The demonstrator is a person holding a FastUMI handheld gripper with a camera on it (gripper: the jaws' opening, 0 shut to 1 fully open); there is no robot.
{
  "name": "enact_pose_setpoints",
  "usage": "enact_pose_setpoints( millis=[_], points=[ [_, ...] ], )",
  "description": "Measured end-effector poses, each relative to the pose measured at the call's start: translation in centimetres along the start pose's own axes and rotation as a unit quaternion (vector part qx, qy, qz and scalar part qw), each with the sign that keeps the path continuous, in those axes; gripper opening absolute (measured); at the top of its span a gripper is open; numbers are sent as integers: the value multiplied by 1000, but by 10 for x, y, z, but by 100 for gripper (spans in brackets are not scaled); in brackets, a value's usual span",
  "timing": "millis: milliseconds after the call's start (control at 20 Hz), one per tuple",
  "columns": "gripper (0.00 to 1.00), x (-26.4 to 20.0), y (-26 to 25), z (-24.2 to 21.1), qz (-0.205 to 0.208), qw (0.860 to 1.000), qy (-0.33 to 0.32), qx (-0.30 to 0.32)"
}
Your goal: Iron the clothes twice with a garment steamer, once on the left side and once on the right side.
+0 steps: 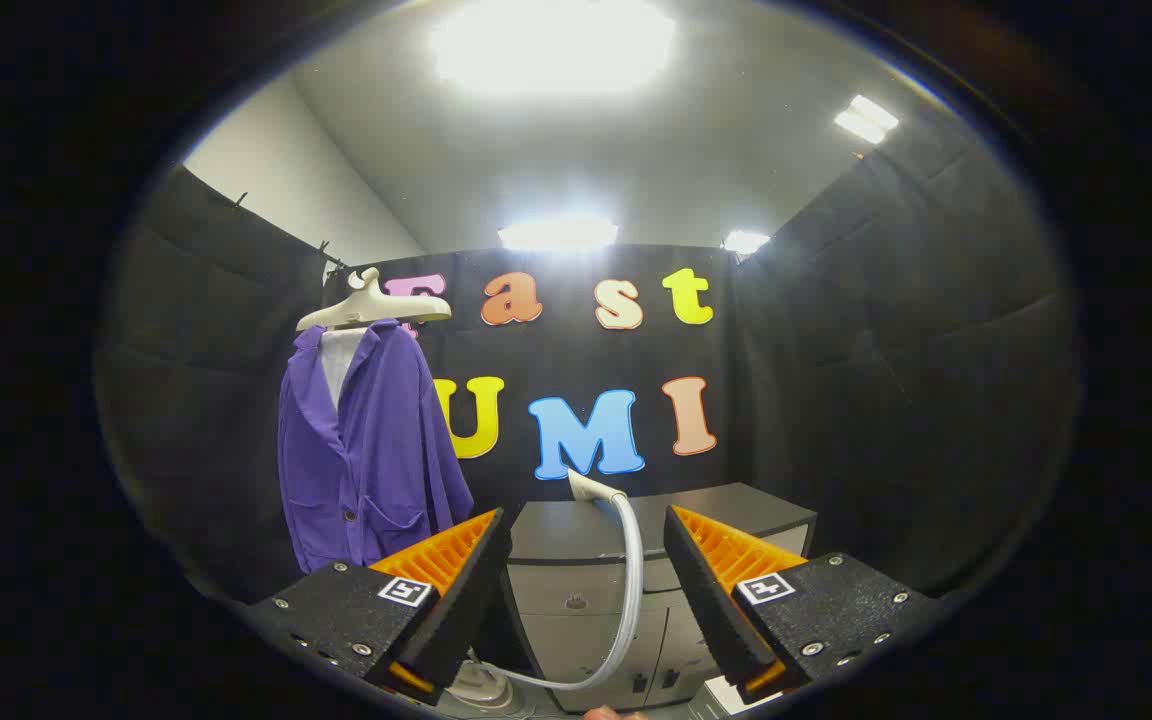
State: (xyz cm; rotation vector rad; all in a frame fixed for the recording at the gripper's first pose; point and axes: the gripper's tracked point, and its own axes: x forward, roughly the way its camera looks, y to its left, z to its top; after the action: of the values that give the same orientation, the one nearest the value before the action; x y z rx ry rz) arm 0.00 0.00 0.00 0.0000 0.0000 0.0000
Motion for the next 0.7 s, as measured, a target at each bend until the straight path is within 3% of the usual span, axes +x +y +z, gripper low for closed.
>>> enact_pose_setpoints(
  millis=[700],
  points=[
    [94,5,27,3,-1,1000,10,-11]
  ],
)
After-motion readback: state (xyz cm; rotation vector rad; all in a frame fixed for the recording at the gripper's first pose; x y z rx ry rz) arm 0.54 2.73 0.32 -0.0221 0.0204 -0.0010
